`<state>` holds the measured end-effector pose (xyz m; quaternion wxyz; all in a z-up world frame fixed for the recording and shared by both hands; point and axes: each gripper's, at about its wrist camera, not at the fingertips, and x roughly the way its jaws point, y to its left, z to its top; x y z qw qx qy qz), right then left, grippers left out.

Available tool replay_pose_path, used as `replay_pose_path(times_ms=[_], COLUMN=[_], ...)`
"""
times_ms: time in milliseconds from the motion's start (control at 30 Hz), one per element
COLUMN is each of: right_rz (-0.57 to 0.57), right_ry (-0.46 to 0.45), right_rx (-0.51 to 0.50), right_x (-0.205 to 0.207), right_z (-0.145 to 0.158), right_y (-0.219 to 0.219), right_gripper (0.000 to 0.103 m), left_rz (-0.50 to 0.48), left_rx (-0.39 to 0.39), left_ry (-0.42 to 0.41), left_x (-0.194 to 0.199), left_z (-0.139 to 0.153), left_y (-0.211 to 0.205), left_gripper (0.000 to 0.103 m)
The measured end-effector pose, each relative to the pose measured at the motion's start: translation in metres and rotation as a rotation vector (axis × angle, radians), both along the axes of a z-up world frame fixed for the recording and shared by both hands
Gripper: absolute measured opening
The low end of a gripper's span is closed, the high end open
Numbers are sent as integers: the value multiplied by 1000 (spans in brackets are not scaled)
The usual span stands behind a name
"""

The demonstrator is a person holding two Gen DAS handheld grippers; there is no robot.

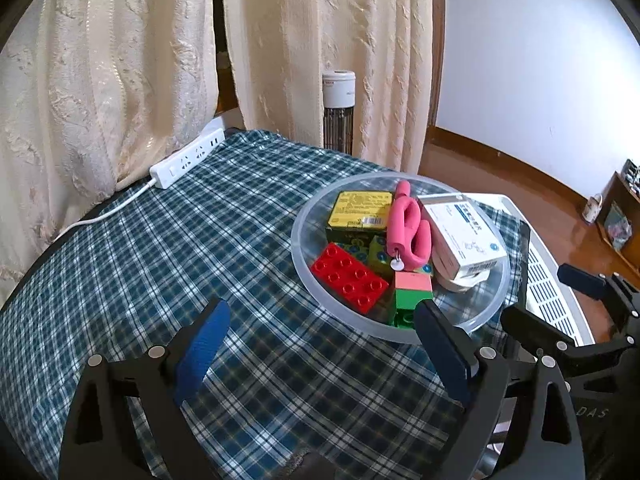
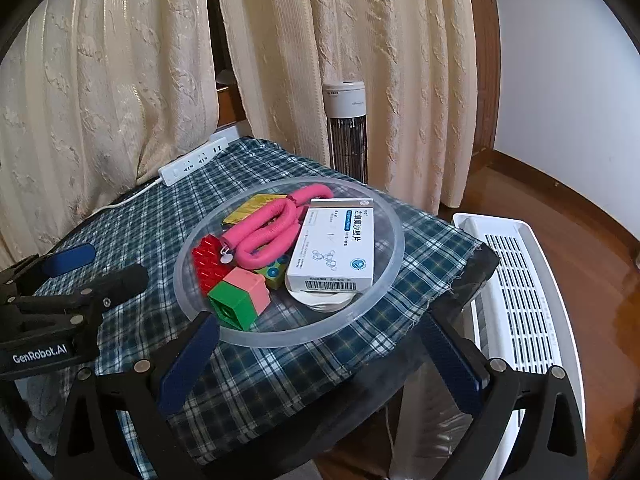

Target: Organize objects

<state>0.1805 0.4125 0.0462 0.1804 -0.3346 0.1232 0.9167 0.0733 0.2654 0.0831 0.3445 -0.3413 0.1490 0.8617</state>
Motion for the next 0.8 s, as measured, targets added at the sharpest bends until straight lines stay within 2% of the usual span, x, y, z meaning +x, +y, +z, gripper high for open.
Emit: replay_pose_path(times_ms=[367,600,800], right_rz=[6,6,17], right_ry=[-24,-26,-25], right_rx=[11,5,5], right_x=[-3,-4,-4], right_z=[-7,-8,-7], right_y=[0,0,-3], right_gripper=[102,102,102], left_rz=[-11,-9,2], left_rx=[-8,11,-4], left_ry=[-30,-3,10], left_x=[-2,-2,-2], left_z=[-7,-6,-6], left_y=[3,0,-2], left_gripper=[94,94,94])
